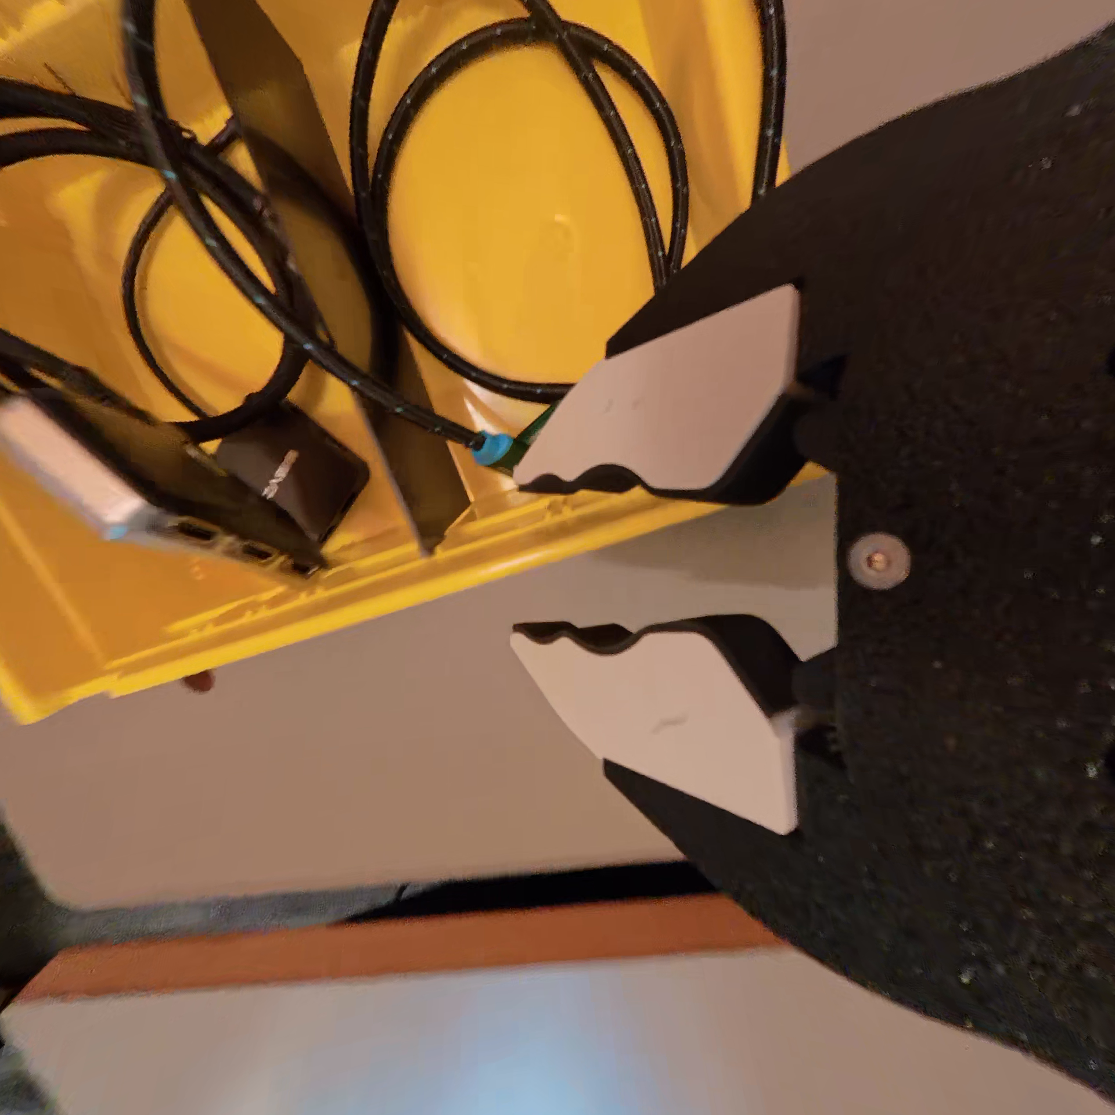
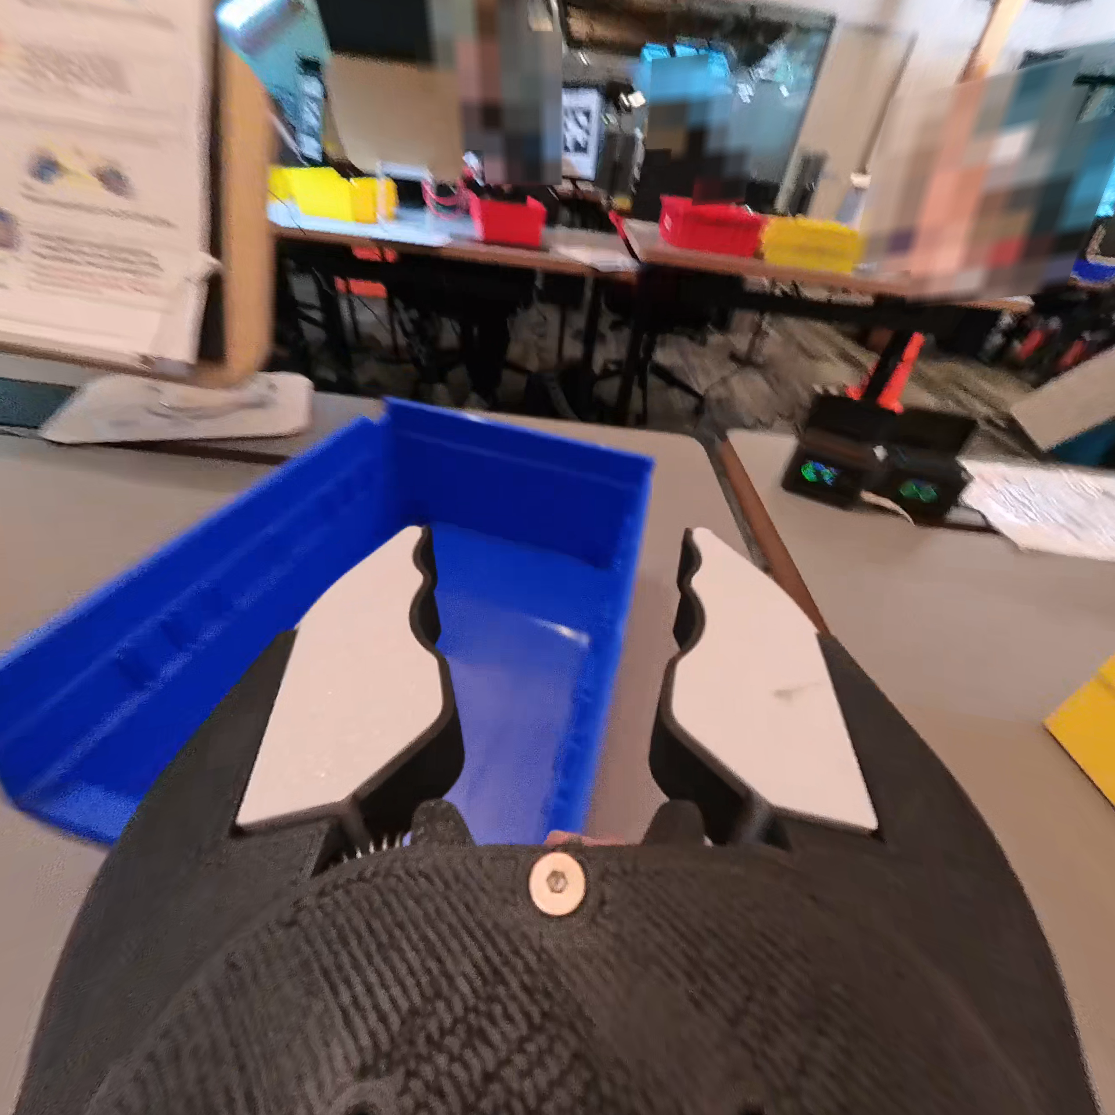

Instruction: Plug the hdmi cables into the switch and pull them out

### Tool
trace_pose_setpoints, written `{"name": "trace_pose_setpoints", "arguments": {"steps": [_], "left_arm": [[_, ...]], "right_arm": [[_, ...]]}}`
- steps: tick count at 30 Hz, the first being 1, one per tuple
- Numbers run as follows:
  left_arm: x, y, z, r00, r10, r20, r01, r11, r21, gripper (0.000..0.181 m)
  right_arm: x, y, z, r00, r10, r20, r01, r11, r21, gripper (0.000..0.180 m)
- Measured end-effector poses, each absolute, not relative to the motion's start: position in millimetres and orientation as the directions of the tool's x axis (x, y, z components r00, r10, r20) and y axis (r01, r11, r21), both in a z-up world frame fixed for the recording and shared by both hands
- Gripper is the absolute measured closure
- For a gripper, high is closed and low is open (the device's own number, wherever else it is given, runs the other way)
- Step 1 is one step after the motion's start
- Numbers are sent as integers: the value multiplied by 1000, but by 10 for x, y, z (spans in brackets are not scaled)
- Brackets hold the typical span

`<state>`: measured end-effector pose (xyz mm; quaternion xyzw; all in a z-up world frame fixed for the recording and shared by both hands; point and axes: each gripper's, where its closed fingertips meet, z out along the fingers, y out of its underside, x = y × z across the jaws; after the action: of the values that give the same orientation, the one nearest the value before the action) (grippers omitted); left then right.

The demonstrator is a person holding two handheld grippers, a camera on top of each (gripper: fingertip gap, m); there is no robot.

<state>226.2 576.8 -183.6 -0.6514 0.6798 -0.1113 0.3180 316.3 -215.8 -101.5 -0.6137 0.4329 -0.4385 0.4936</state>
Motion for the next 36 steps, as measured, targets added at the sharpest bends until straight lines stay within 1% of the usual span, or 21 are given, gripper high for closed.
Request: {"name": "trace_pose_setpoints", "arguments": {"steps": [3, 5, 7, 8, 9, 11, 12, 15, 17, 20, 22, 25, 27, 28, 30, 33, 36], "left_arm": [[2414, 5735, -1564, -14, -922, -386, -808, 238, -539, 135], [2556, 5674, -1457, -82, -891, -446, -802, 324, -501, 129], [2719, 5592, -1373, -158, -850, -503, -793, 413, -448, 124], [2811, 5557, -1320, -187, -825, -534, -789, 450, -419, 118], [2910, 5506, -1274, -218, -804, -553, -784, 481, -391, 117], [3113, 5306, -1269, -320, -792, -520, -769, 537, -346, 111], [3213, 5217, -1287, -356, -795, -491, -773, 546, -323, 114], [3491, 5037, -1435, -393, -843, -368, -830, 498, -252, 115], [3615, 5025, -1600, -385, -871, -304, -883, 444, -153, 115], [3746, 5121, -1854, -362, -882, -303, -926, 377, 10, 114], [3789, 5181, -2023, -337, -891, -305, -941, 323, 98, 115], [3848, 5274, -2233, -280, -899, -337, -958, 236, 165, 117], [3880, 5320, -2343, -241, -900, -364, -967, 189, 173, 121], [3897, 5367, -2376, -228, -890, -395, -970, 172, 173, 127], [3924, 5466, -2412, -245, -852, -464, -968, 183, 175, 153], [3969, 5512, -2409, -332, -789, -517, -943, 291, 161, 173], [4001, 5484, -2287, -345, -765, -543, -929, 360, 83, 174]], "right_arm": [[3048, -1641, -753, 370, -922, 115, 6, -122, -993, 102], [2977, -1288, -694, 452, -882, 132, 34, -130, -991, 104], [2912, -992, -713, 520, -833, 187, 61, -182, -981, 104], [2890, -884, -746, 543, -810, 223, 74, -218, -973, 103], [2878, -808, -788, 557, -789, 259, 83, -257, -963, 103], [2877, -730, -878, 569, -760, 313, 88, -323, -942, 103], [2877, -708, -915, 575, -749, 328, 87, -342, -936, 103], [2862, -675, -971, 602, -722, 341, 94, -360, -928, 103], [2877, -716, -990, 599, -721, 349, 96, -368, -925, 103], [2900, -811, -1028, 593, -723, 354, 87, -379, -921, 103], [2925, -889, -1048, 581, -732, 354, 76, -385, -920, 103], [2949, -978, -1064, 570, -744, 349, 65, -382, -922, 104], [2963, -1016, -1077, 565, -748, 348, 62, -383, -922, 104], [2974, -1036, -1090, 560, -750, 352, 58, -388, -920, 104], [2995, -1064, -1127, 554, -751, 359, 50, -401, -915, 105], [3015, -1073, -1175, 553, -748, 367, 40, -416, -909, 106], [3013, -1048, -1184, 555, -746, 367, 39, -417, -908, 107]]}}
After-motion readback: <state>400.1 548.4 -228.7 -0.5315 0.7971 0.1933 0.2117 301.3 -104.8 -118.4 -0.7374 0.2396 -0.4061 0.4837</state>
